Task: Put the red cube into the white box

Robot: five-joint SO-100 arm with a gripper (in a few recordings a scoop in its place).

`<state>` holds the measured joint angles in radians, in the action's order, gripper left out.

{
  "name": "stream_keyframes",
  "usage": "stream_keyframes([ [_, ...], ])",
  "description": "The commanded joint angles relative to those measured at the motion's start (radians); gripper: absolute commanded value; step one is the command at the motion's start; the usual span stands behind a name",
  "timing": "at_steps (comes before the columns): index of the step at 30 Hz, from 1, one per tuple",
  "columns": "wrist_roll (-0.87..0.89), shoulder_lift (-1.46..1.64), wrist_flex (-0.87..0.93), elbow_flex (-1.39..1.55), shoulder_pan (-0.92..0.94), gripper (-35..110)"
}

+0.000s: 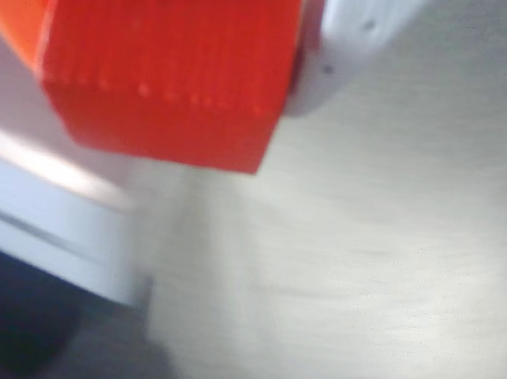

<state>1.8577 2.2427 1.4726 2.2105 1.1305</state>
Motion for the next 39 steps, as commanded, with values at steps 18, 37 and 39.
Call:
stream_keyframes([
  [18, 0.011, 0.141, 0.054, 0.081, 0.114, 31],
  [37, -0.739, 0.403, -0.334, 0.176, -0.657, 0],
  [39, -0.739, 0.466, -0.31, 0.207, -0.756, 0],
])
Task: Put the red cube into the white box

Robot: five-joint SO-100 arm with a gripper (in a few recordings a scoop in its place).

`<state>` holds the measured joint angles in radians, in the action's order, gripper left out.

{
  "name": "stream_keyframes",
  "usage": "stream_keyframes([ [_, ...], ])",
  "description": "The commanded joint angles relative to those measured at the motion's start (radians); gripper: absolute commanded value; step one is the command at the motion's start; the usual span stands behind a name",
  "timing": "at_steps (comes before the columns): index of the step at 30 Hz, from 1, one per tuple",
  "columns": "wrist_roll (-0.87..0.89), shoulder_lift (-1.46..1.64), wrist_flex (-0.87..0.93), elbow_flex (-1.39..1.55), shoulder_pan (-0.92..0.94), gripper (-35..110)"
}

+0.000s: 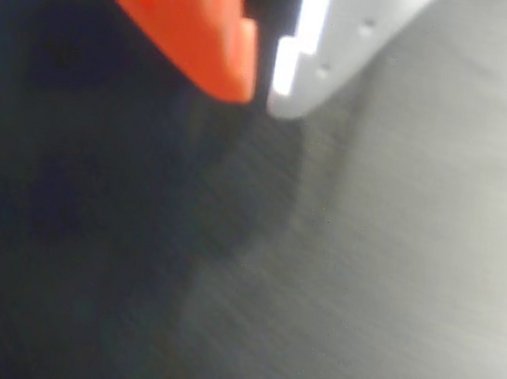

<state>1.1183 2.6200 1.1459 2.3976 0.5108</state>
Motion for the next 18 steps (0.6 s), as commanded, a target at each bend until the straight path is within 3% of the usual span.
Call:
stream_keyframes([
  [1, 0.002, 0.124, 0.032, 0.034, -0.176, 0],
  [4, 0.006, 0.236, 0.055, 0.091, -0.282, 0],
  [10, 0.219, 0.575, 0.117, 0.295, -0.479, 0],
  [14, 0.351, 0.577, 0.126, 0.356, -0.479, 0],
  [18, 0.462, 0.577, 0.002, 0.534, -0.474, 0],
])
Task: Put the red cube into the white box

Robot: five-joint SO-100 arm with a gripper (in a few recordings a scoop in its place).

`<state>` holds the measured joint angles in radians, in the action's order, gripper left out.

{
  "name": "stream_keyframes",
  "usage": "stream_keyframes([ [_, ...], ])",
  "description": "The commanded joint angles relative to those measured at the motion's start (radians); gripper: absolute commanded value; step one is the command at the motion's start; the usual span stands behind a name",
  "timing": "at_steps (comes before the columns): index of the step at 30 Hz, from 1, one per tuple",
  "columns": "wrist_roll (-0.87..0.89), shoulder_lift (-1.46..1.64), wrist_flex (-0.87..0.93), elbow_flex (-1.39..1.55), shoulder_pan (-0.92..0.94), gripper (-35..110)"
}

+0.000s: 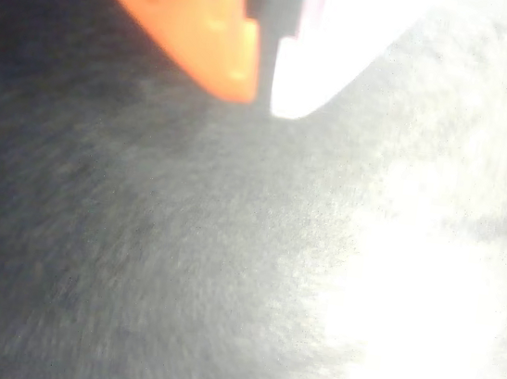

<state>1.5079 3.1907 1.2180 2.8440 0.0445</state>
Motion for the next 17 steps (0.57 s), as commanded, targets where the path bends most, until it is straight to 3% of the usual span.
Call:
stream_keyframes([
  [1, 0.12, 0.003, -0.067, 0.112, -0.009, 0],
  [7, 0.106, 0.006, 0.124, 0.11, 0.0, 0],
  [17, 0.071, 0.006, 0.13, 0.11, -0.006, 0],
])
